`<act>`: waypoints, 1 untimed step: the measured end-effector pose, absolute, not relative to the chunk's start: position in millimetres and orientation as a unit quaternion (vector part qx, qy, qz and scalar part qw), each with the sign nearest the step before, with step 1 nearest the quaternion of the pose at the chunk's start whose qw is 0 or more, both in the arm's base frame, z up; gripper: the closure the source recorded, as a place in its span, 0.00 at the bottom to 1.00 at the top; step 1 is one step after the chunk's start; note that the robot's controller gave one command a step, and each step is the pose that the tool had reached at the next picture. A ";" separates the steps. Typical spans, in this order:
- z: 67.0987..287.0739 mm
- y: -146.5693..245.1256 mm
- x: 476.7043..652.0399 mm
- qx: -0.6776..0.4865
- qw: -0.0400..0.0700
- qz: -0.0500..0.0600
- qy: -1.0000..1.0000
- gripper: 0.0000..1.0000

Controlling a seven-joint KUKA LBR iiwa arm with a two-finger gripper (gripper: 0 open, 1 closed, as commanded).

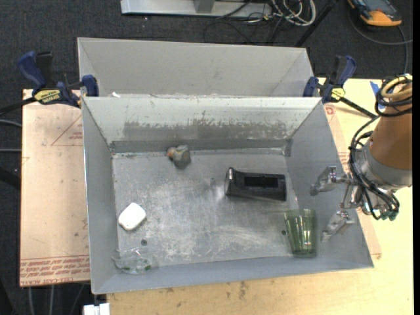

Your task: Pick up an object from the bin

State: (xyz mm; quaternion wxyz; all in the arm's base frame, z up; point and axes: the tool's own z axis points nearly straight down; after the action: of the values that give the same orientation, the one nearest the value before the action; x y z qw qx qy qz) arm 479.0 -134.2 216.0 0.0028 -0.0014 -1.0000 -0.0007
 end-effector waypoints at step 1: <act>218.6 -133.6 480.7 0.000 0.000 0.000 -1.000 0.00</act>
Offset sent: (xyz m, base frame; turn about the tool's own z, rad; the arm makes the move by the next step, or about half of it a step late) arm 0.0022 0.0216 -0.1460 -0.6617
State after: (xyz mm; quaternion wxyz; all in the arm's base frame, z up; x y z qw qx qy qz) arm 480.7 -133.6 218.6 -0.0003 0.0002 -1.0000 -0.0001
